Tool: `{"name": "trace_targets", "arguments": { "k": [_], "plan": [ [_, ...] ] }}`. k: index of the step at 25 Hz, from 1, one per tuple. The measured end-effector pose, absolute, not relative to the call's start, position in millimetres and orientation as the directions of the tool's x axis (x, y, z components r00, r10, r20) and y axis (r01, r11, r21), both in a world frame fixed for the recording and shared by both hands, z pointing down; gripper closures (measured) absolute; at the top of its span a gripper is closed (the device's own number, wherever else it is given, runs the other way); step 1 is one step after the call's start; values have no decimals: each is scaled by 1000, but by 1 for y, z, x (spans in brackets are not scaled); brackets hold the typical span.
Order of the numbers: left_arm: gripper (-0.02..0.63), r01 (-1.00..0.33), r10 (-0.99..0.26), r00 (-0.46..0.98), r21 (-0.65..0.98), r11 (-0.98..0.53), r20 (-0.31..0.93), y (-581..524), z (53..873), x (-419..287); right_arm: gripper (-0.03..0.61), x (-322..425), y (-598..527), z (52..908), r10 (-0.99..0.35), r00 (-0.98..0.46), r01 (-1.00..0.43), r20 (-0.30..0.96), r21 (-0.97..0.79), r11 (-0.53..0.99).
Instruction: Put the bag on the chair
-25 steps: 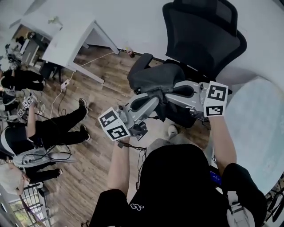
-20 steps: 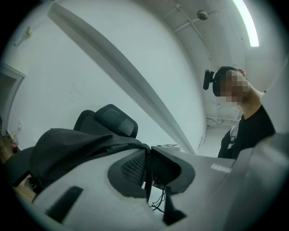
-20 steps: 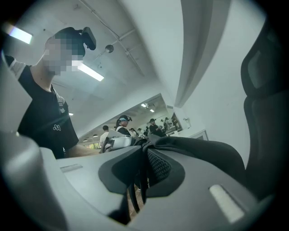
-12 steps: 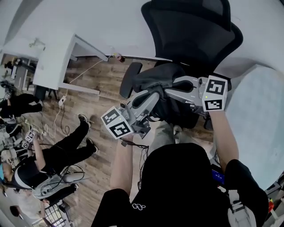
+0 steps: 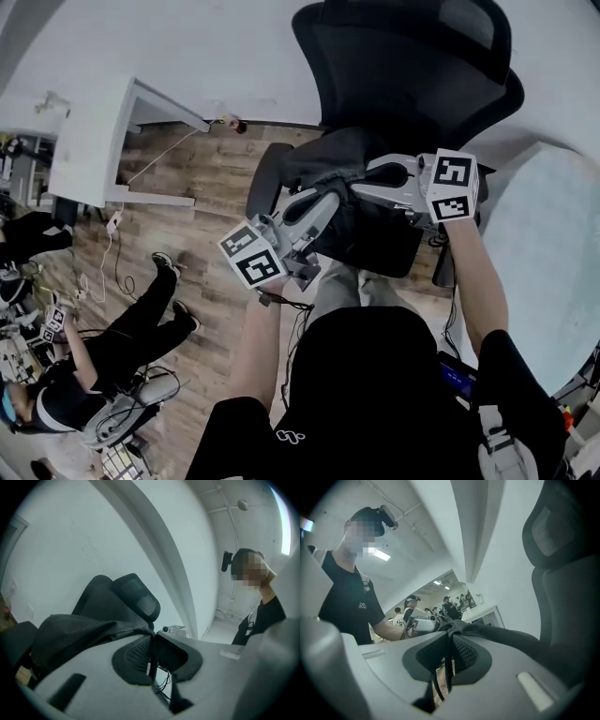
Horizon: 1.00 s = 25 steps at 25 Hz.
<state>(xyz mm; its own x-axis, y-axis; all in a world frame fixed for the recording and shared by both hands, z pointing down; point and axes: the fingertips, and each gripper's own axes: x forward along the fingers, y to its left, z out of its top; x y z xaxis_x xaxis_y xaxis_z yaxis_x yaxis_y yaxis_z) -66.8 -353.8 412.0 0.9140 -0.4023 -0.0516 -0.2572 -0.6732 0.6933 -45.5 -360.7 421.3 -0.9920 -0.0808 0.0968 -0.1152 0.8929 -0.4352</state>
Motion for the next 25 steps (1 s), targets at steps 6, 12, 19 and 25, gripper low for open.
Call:
{"name": "trace_targets", "arguments": {
  "k": [6, 12, 19, 25],
  "plan": [
    [580, -314, -496, 868, 738, -597, -32, -401, 442, -90, 543, -69, -410, 451, 8, -990, -59, 144, -457, 888],
    [578, -505, -588, 778, 779, -371, 223, -443, 528, -88, 535, -75, -463, 532, -12, -957, -189, 290, -591, 785],
    [537, -481, -599, 767, 823, -301, 229, -445, 547, -89, 522, -65, -483, 557, -230, -941, -337, 246, -697, 632],
    [483, -465, -613, 760, 839, -283, 215, -433, 547, -94, 512, -11, -487, 582, -418, -836, -539, 354, -668, 513]
  ]
}}
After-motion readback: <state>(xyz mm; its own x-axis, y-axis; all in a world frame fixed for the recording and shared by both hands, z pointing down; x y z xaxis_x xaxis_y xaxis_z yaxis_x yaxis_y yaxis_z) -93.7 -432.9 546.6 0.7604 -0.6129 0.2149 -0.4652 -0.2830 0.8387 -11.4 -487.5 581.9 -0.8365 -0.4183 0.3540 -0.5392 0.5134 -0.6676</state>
